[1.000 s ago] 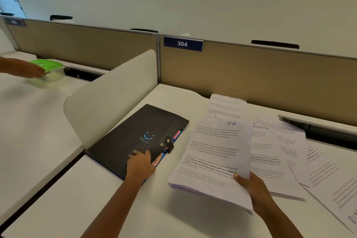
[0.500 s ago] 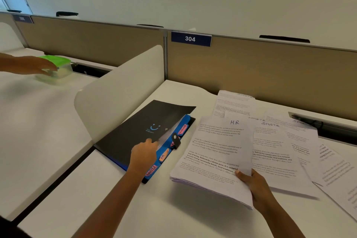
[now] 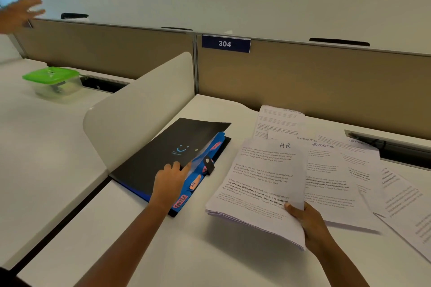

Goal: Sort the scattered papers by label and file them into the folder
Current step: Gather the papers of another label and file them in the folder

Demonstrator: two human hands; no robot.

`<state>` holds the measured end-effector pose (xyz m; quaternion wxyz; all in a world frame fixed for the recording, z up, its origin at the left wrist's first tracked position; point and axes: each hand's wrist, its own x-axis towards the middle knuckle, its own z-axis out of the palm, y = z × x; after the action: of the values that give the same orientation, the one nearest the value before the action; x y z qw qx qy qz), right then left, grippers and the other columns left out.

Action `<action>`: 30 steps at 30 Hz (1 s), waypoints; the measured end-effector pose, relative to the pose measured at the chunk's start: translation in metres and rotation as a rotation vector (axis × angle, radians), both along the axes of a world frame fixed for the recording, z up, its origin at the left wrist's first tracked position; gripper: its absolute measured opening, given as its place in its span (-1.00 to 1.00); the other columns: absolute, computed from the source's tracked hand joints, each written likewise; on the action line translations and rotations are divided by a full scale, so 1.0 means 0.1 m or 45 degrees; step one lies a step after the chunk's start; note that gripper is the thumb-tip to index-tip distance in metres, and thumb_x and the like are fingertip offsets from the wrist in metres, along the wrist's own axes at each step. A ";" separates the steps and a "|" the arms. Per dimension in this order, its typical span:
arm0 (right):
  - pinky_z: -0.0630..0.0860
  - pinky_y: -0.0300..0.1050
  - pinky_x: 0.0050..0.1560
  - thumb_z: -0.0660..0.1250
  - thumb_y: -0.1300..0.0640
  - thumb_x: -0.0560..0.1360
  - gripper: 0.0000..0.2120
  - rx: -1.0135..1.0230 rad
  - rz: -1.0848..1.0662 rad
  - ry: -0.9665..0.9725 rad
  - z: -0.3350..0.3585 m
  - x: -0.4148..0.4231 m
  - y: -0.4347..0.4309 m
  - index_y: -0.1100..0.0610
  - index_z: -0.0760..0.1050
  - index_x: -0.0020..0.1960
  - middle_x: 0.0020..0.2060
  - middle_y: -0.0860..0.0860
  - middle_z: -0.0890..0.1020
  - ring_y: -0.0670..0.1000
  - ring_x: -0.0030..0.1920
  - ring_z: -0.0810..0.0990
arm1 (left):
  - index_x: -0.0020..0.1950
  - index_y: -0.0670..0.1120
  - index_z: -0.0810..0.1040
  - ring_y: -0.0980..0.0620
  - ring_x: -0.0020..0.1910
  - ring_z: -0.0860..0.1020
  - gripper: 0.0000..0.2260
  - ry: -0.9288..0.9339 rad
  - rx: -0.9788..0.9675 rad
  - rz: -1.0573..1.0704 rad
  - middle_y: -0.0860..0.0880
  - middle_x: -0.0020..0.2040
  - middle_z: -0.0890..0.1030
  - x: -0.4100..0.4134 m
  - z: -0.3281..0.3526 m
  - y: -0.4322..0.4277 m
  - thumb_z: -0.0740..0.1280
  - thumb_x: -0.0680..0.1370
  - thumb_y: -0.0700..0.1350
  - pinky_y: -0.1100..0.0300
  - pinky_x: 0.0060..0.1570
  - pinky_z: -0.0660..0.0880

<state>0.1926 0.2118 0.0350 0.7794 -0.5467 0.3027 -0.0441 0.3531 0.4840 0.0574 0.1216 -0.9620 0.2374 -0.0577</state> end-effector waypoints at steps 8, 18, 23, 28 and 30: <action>0.61 -0.16 -0.42 0.25 0.33 0.50 -0.68 0.059 -0.006 0.007 -0.03 0.03 0.02 0.23 0.37 0.24 -0.02 0.16 0.59 0.15 -0.10 0.59 | 0.24 -0.16 0.41 0.04 0.05 0.53 -0.74 0.018 0.095 0.083 -0.16 0.29 0.40 -0.02 0.12 -0.05 0.10 0.62 -0.10 0.27 -0.01 0.45; 0.61 -0.16 -0.42 0.26 0.31 0.50 -0.65 0.043 -0.029 0.021 -0.01 -0.01 0.00 0.25 0.36 0.27 0.06 0.19 0.57 0.15 -0.10 0.59 | 0.33 -0.14 0.32 -0.01 0.17 0.44 -0.55 0.001 0.081 0.199 -0.15 0.35 0.32 -0.10 0.02 -0.13 0.23 0.54 0.08 0.24 0.05 0.41; 0.60 -0.17 -0.45 0.26 0.31 0.50 -0.68 0.038 -0.035 0.026 0.03 -0.04 -0.01 0.23 0.36 0.25 0.07 0.19 0.56 0.15 -0.11 0.59 | 0.34 -0.17 0.30 -0.07 0.22 0.43 -0.63 -0.011 0.192 0.181 -0.21 0.37 0.31 -0.12 -0.02 -0.14 0.20 0.58 -0.05 0.17 0.15 0.39; 0.60 -0.16 -0.45 0.26 0.32 0.50 -0.67 0.046 -0.040 0.020 0.06 -0.04 0.00 0.25 0.36 0.25 0.00 0.17 0.58 0.16 -0.11 0.59 | 0.34 -0.19 0.29 -0.04 0.10 0.51 -0.67 0.046 0.254 0.076 -0.23 0.35 0.32 -0.14 -0.02 -0.13 0.16 0.60 -0.11 0.20 0.05 0.43; 0.59 -0.17 -0.46 0.26 0.33 0.50 -0.65 0.034 -0.038 0.016 0.07 -0.03 0.01 0.25 0.36 0.27 -0.02 0.16 0.58 0.15 -0.12 0.59 | 0.35 -0.22 0.26 -0.02 0.05 0.54 -0.66 0.084 0.255 0.041 -0.23 0.34 0.33 -0.13 -0.01 -0.12 0.15 0.60 -0.15 0.21 0.01 0.45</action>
<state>0.1894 0.2124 0.0424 0.7839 -0.5320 0.3164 -0.0484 0.3397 0.4717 0.0560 0.2101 -0.9502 0.2303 -0.0001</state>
